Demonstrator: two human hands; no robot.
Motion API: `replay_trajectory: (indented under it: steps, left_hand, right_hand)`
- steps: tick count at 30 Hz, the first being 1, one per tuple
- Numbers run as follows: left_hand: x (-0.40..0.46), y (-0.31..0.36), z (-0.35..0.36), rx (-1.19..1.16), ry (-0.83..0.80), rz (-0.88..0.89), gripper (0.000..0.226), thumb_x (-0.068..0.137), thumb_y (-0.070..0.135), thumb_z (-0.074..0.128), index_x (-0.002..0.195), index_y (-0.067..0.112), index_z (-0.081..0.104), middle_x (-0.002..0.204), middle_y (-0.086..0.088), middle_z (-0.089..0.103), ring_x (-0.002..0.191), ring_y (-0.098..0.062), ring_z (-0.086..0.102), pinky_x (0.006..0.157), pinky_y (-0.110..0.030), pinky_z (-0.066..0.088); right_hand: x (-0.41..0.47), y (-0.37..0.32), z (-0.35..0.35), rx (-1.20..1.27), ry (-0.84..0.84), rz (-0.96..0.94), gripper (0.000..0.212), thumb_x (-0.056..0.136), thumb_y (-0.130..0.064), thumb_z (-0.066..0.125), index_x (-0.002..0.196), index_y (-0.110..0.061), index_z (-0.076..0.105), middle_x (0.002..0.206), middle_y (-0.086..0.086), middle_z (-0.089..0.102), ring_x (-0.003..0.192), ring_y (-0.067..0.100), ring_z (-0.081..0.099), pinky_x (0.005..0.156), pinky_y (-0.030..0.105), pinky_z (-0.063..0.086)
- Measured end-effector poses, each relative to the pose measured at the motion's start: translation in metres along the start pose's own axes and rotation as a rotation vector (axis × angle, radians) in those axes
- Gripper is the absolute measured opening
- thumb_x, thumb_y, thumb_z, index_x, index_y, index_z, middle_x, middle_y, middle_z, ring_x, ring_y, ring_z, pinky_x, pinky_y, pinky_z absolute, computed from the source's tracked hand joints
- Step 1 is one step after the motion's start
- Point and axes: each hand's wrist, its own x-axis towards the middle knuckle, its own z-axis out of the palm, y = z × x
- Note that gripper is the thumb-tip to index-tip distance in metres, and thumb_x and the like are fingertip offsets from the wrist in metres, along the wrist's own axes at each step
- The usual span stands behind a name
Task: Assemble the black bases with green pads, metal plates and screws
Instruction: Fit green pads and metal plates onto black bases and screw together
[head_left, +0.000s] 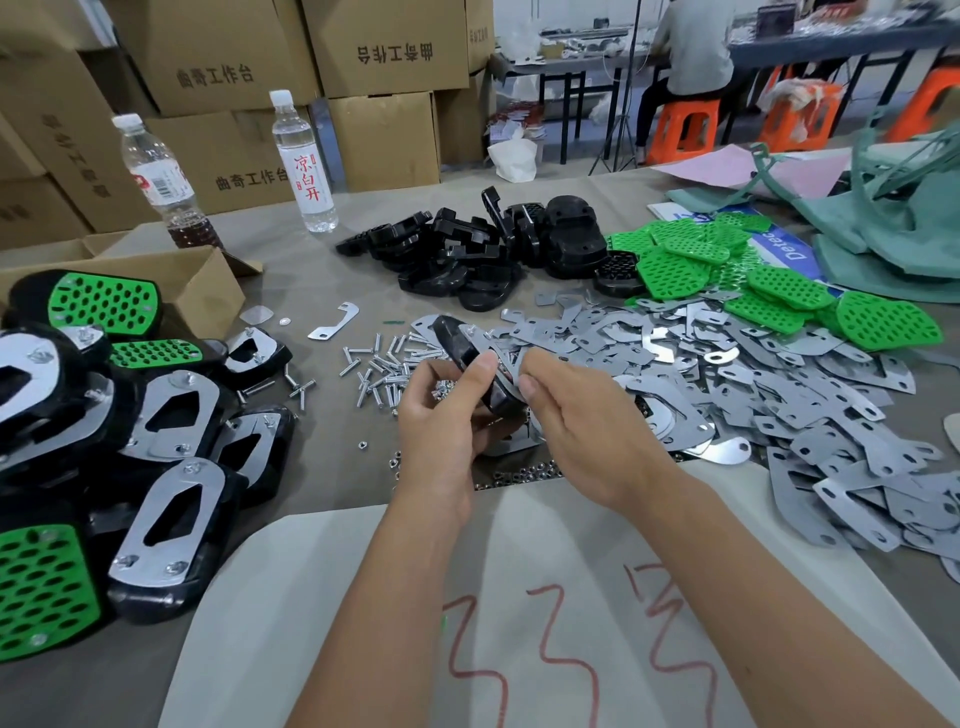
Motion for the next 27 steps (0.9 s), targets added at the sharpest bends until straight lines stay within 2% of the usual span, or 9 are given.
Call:
replay_trajectory:
  steps: [2,6,9,11,13,16,18,23,27]
  left_hand:
    - [-0.0001,-0.0001,0.0011,0.045,0.006,0.024,0.041,0.081,0.036,0.087,0.09,0.013,0.054,0.073,-0.007,0.069,0.073,-0.03,0.071,0.074,-0.049,0.065]
    - [-0.0007,-0.0021,0.004,0.05,0.012,0.029,0.056,0.065,0.057,0.088,0.087,0.016,0.057,0.073,-0.004,0.074,0.067,-0.023,0.074,0.064,-0.039,0.063]
    - [0.0003,-0.0021,0.0039,0.044,0.032,0.014,0.069,0.063,0.065,0.084,0.094,0.008,0.06,0.063,0.0,0.07,0.059,-0.021,0.07,0.058,-0.032,0.061]
    - [0.0008,-0.0018,0.0036,0.042,0.027,-0.007,0.083,0.062,0.07,0.08,0.102,0.0,0.061,0.066,-0.004,0.07,0.059,-0.021,0.071,0.057,-0.031,0.059]
    - [0.0013,-0.0019,0.0035,0.022,0.018,-0.036,0.081,0.063,0.07,0.08,0.103,0.002,0.063,0.072,-0.01,0.07,0.062,-0.024,0.072,0.056,-0.031,0.059]
    - [0.0021,-0.0036,0.0023,0.001,0.012,-0.055,0.06,0.075,0.065,0.082,0.091,0.009,0.064,0.077,-0.018,0.064,0.065,-0.027,0.073,0.059,-0.033,0.06]
    - [0.0023,-0.0032,0.0019,0.017,0.006,-0.055,0.061,0.073,0.066,0.083,0.089,0.01,0.065,0.08,-0.018,0.065,0.068,-0.027,0.072,0.061,-0.033,0.061]
    - [0.0005,-0.003,0.0043,0.065,0.001,0.014,0.076,0.062,0.063,0.083,0.106,0.005,0.065,0.081,-0.003,0.074,0.073,-0.02,0.074,0.066,-0.032,0.061]
    - [0.0008,-0.0067,0.001,0.091,-0.074,0.078,0.077,0.06,0.049,0.089,0.122,0.009,0.066,0.104,-0.004,0.076,0.093,-0.019,0.076,0.082,-0.036,0.062]
  right_hand:
    - [0.0009,-0.0007,0.0003,0.057,0.044,-0.004,0.031,0.109,-0.029,0.041,0.081,-0.016,0.038,0.061,-0.007,0.038,0.061,0.02,0.04,0.058,0.043,0.037]
    - [0.0014,-0.0022,0.0,0.095,0.102,0.023,0.043,0.11,-0.03,0.046,0.07,-0.029,0.03,0.055,-0.008,0.034,0.054,0.018,0.036,0.054,0.04,0.032]
    - [0.0012,-0.003,-0.0019,0.075,0.074,0.017,0.037,0.11,-0.041,0.04,0.075,-0.027,0.036,0.058,-0.008,0.038,0.057,0.016,0.04,0.056,0.041,0.036]
    - [0.0009,-0.0046,-0.0011,0.086,0.061,-0.019,0.034,0.11,-0.039,0.037,0.082,-0.02,0.042,0.063,-0.009,0.043,0.063,0.013,0.044,0.058,0.038,0.037]
    - [0.0008,-0.0069,0.0001,0.091,0.074,-0.039,0.032,0.109,-0.035,0.039,0.083,-0.018,0.042,0.065,-0.011,0.043,0.064,0.011,0.044,0.058,0.036,0.035]
    - [0.0021,-0.0081,0.0015,0.044,0.098,-0.035,0.033,0.11,-0.038,0.038,0.082,-0.021,0.04,0.064,-0.012,0.041,0.063,0.013,0.044,0.057,0.037,0.037]
    - [0.0025,-0.0076,0.0029,0.068,0.094,-0.028,0.033,0.11,-0.037,0.039,0.08,-0.021,0.04,0.062,-0.011,0.041,0.062,0.014,0.044,0.057,0.037,0.036]
    - [0.0014,-0.0062,0.0054,0.14,0.11,0.058,0.035,0.11,-0.028,0.043,0.076,-0.017,0.041,0.058,-0.007,0.041,0.055,0.017,0.039,0.057,0.041,0.035]
    - [0.0024,-0.0038,0.0029,0.213,0.1,0.17,0.035,0.11,-0.021,0.046,0.076,-0.011,0.046,0.057,-0.006,0.045,0.055,0.016,0.038,0.058,0.04,0.035]
